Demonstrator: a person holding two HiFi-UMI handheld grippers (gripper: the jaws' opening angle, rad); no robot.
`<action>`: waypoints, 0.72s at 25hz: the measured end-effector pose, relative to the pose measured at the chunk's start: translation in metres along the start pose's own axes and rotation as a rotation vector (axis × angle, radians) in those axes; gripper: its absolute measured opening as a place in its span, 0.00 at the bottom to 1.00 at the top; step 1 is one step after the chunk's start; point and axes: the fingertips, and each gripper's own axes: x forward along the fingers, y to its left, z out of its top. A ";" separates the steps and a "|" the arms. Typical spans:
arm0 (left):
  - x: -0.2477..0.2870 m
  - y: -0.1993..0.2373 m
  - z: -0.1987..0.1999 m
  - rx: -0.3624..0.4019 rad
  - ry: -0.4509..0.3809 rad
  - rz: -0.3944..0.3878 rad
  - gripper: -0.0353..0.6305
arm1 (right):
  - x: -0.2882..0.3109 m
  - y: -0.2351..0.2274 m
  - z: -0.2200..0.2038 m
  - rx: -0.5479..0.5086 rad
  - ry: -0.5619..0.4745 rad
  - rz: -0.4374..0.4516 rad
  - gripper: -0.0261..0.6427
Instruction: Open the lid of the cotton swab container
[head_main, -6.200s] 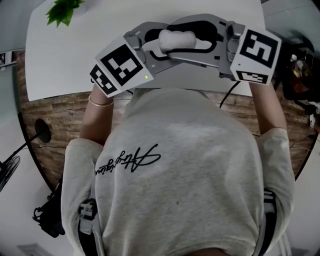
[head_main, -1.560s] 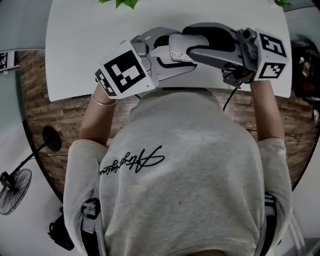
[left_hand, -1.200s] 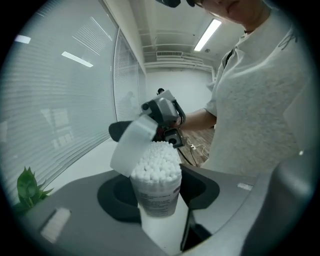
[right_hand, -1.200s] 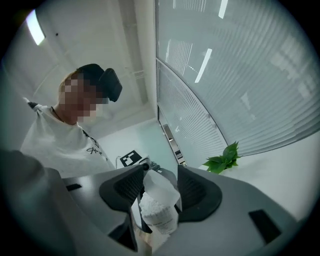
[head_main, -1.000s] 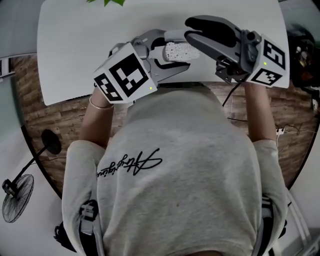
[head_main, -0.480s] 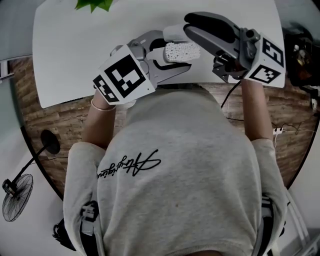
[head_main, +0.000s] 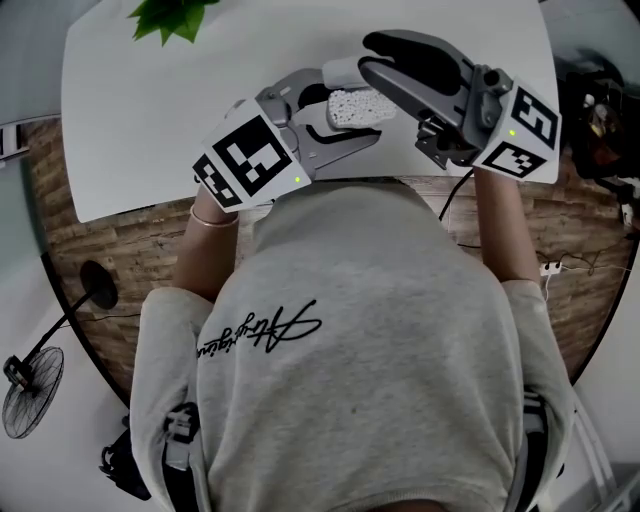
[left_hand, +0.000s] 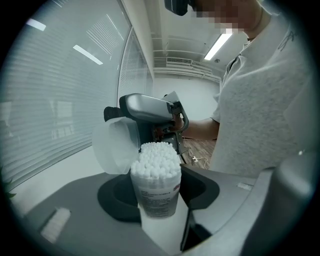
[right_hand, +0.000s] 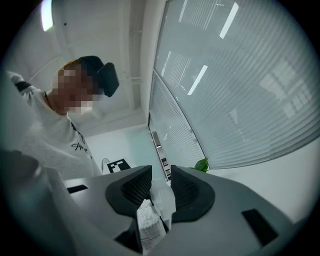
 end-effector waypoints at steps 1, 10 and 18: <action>0.008 0.003 0.002 -0.009 0.001 0.006 0.36 | -0.007 -0.003 0.001 -0.030 0.002 -0.008 0.20; 0.027 0.022 0.004 -0.052 0.024 0.086 0.36 | -0.029 -0.014 0.010 -0.165 0.000 -0.073 0.20; 0.020 0.046 0.011 -0.025 0.001 0.252 0.36 | -0.047 -0.026 0.021 -0.216 -0.014 -0.139 0.20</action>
